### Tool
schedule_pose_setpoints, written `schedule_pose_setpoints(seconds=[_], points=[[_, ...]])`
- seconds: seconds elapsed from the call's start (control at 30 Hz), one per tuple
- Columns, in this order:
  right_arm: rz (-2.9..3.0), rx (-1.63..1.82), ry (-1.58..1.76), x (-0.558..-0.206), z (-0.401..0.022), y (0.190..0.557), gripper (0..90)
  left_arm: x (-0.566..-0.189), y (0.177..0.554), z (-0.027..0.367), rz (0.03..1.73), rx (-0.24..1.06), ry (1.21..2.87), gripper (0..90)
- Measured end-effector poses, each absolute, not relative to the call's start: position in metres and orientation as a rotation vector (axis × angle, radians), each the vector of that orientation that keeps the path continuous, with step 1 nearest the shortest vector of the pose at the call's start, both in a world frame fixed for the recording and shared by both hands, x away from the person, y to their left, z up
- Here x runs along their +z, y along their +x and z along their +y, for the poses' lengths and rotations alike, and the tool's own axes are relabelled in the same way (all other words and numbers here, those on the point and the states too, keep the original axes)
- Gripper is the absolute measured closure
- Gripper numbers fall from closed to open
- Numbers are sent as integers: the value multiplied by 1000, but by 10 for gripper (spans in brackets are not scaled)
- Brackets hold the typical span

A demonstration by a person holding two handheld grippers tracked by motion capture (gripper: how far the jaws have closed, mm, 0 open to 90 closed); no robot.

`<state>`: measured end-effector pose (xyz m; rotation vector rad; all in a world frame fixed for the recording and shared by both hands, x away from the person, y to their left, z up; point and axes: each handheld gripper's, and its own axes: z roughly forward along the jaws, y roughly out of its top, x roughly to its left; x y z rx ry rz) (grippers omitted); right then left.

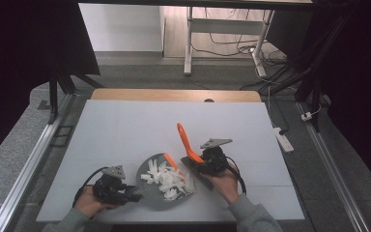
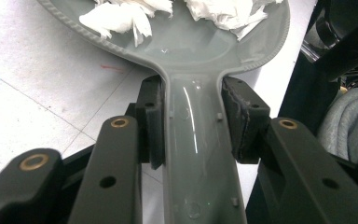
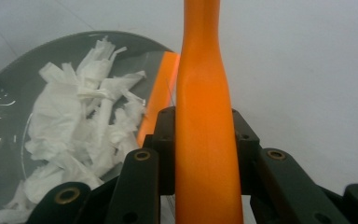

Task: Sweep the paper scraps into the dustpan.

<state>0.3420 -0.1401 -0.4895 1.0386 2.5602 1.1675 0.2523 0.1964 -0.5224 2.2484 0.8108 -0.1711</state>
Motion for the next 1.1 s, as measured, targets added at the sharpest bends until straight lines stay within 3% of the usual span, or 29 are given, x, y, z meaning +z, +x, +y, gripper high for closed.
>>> schedule_pose_setpoints(seconds=[0.57,1.1], points=[[2644,1337,880,-483,-73,320,705,-523,252,196,811,-174,2248,611],[2479,1380,936,-461,-114,329,704,-523,252,197,808,-170,2248,612]])
